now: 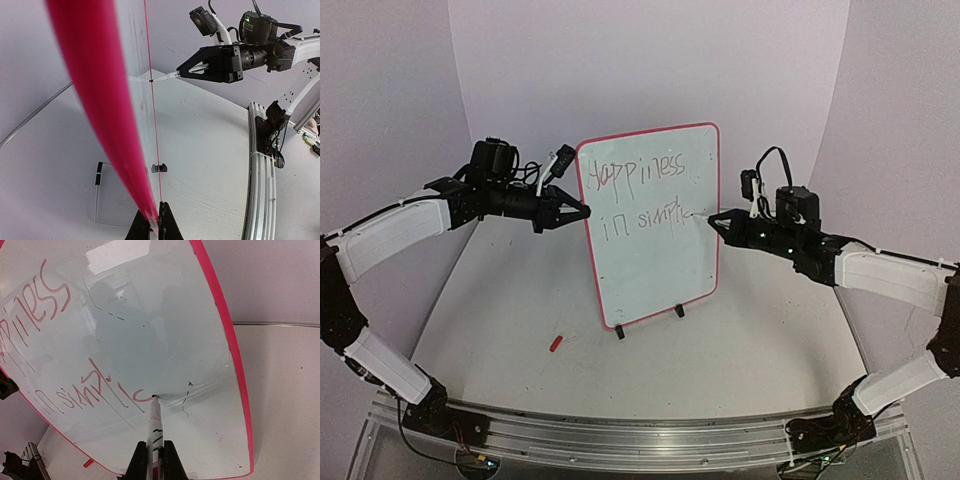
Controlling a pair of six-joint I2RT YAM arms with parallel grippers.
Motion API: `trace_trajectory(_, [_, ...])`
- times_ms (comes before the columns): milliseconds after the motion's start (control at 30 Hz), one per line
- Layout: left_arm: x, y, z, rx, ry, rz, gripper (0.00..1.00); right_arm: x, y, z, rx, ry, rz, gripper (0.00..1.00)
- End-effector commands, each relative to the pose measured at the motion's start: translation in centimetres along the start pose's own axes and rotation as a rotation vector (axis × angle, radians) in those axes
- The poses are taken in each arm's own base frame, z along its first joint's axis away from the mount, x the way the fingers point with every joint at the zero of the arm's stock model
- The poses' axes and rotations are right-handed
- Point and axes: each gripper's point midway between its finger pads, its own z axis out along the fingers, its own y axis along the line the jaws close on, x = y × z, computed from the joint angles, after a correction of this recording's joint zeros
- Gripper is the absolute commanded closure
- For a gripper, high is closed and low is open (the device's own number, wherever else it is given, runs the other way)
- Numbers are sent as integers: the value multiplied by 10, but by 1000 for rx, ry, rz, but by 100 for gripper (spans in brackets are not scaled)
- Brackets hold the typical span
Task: Write a sentence on the whiteboard
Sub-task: Write on the whiteboard with the whiteboard.
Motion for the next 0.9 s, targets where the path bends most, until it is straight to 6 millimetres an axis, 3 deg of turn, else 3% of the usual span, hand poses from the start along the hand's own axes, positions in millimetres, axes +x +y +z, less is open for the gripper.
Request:
trace_trajectory(0, [62,-7,9,26,207,-86,100,-12,3,-9,-1,-40,-7,100])
trace_trajectory(433, [61,-7,8,22,203,-85,100,-18,17,-31,-43,-46,-34,100])
trace_trajectory(867, [59,-8,7,18,199,-79,100,-34,23,-20,-60,-65,-57,100])
